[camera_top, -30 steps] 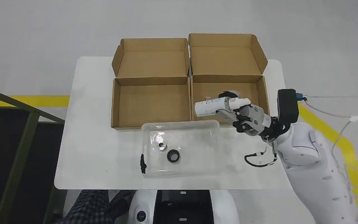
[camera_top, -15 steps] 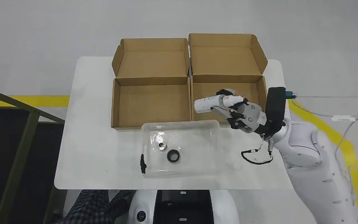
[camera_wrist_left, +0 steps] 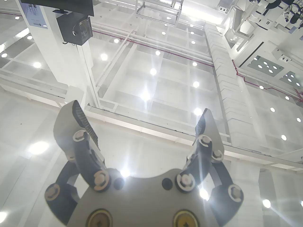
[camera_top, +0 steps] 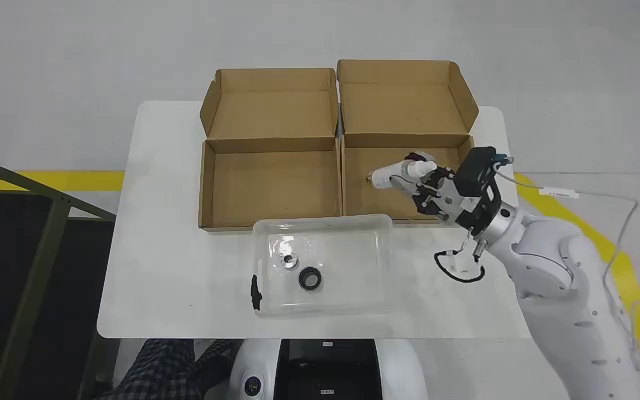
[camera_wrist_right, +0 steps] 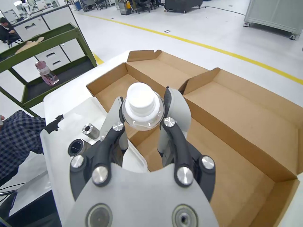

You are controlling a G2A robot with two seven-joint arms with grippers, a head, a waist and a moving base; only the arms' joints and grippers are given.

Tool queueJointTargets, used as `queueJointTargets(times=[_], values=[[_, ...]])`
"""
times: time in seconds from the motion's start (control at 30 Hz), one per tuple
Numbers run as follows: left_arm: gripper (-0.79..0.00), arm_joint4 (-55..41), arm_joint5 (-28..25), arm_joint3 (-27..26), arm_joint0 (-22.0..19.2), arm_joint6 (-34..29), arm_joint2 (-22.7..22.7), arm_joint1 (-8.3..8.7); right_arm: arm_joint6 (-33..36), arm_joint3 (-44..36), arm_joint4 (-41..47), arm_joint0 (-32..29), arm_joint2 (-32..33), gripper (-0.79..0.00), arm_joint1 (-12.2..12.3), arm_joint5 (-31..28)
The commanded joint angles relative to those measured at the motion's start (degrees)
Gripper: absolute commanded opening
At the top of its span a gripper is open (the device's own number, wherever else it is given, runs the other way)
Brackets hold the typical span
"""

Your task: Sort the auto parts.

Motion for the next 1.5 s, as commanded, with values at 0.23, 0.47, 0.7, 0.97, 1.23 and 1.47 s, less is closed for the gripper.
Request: queueJointTargets(times=[0.23,0.47,0.7,0.97,1.23,1.47], values=[[0.000,0.0,0.0,0.0,0.0,0.0,0.0,0.00,4.1,3.6,-4.2,2.2,-1.5,-0.785,-0.1,4.5],[0.000,0.0,0.0,0.0,0.0,0.0,0.0,0.00,6.5,10.3,-7.4,7.2,-6.2,-0.785,-0.8,7.3],[0.000,0.0,0.0,0.0,0.0,0.0,0.0,0.00,7.6,15.9,-10.5,12.0,-9.9,-0.785,-1.6,9.9],[0.000,0.0,0.0,0.0,0.0,0.0,0.0,0.00,8.7,20.6,-13.4,15.8,-14.2,-0.785,-2.6,12.7],[0.000,0.0,0.0,0.0,0.0,0.0,0.0,0.00,8.8,24.6,-13.9,18.0,-16.7,-0.640,-3.5,13.8],[0.000,0.0,0.0,0.0,0.0,0.0,0.0,0.00,8.5,26.3,-13.7,18.7,-17.4,-0.394,-3.9,13.8]])
